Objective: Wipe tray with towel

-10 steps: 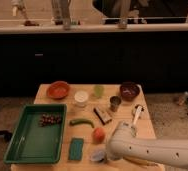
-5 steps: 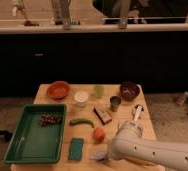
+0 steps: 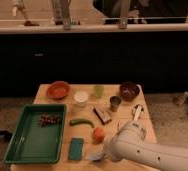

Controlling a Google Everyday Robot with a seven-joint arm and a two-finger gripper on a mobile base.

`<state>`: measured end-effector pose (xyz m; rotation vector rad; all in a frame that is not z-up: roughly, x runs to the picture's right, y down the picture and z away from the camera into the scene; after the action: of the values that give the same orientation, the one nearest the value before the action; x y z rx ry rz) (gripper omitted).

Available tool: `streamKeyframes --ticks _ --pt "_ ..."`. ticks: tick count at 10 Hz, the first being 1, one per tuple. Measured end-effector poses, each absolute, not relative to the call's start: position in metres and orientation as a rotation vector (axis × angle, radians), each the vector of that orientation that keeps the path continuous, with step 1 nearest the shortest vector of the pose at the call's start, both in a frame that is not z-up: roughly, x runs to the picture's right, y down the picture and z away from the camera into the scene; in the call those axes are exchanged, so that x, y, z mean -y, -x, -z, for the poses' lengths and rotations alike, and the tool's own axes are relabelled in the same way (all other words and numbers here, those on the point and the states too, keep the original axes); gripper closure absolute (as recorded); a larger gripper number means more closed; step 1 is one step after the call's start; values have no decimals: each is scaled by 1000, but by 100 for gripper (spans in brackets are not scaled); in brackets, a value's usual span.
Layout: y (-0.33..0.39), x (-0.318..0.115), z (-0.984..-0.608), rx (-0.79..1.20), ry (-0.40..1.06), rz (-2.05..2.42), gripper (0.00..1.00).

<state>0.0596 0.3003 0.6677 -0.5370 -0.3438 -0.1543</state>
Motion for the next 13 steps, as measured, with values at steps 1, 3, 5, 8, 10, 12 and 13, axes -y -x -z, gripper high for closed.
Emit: streamKeyframes --ticks 1,3,5,8,10,12,13 --pt "-59 -297 -661 355 531 160 100" --pt "-56 -295 -657 364 526 167 100" --pt "-56 -295 -658 365 527 168 100" --pt "-54 -295 -657 372 526 178 100" --pt "-34 -293 -656 404 519 219 100" --pt "2 -289 -654 436 511 263 100" --pt "23 -286 -652 457 504 293 100"
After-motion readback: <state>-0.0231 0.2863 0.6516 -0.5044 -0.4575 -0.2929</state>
